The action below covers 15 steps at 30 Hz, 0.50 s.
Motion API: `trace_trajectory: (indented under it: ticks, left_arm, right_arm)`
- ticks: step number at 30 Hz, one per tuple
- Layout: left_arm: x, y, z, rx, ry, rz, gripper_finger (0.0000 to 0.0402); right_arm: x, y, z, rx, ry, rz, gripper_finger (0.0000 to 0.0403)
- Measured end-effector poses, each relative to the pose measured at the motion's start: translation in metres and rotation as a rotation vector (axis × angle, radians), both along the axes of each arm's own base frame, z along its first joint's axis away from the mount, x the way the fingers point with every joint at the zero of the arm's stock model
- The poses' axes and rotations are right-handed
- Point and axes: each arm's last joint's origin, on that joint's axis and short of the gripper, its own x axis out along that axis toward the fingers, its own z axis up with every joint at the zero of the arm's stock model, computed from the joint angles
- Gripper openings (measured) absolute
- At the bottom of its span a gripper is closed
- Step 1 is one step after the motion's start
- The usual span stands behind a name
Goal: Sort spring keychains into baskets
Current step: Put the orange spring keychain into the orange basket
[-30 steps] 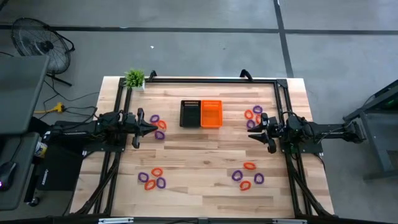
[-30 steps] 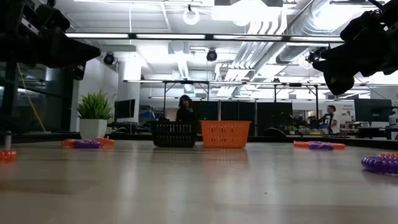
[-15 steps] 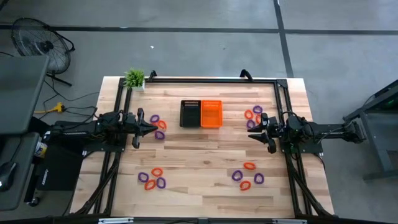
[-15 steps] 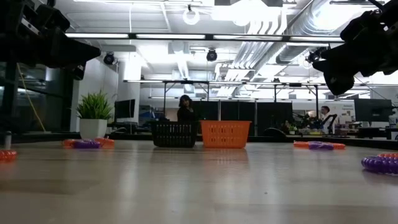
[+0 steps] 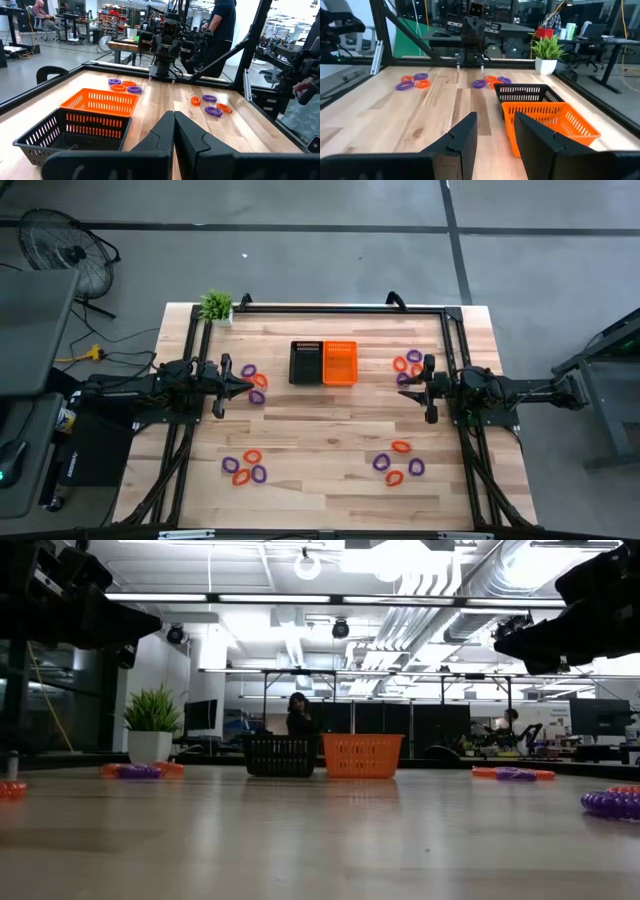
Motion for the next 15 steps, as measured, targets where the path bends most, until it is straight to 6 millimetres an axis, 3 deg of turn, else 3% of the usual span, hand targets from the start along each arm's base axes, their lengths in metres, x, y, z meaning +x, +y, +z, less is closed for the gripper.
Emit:
trace_trajectory:
  ticks: [6, 12, 15]
  left_arm:
    - [0.0, 0.0, 0.0, 0.0, 0.0, 0.0, 0.0001]
    - [0.0, 0.0, 0.0, 0.0, 0.0, 0.0, 0.0001]
    - [0.0, 0.0, 0.0, 0.0, 0.0, 0.0, 0.0001]
  right_arm:
    - [0.0, 0.0001, -0.0001, 0.02, -0.001, 0.0, 0.0124]
    - [0.0, 0.0003, 0.0, 0.203, -0.013, -0.006, 0.0124]
    - [0.0, -0.0001, 0.0004, 0.177, -0.018, -0.016, 0.0124]
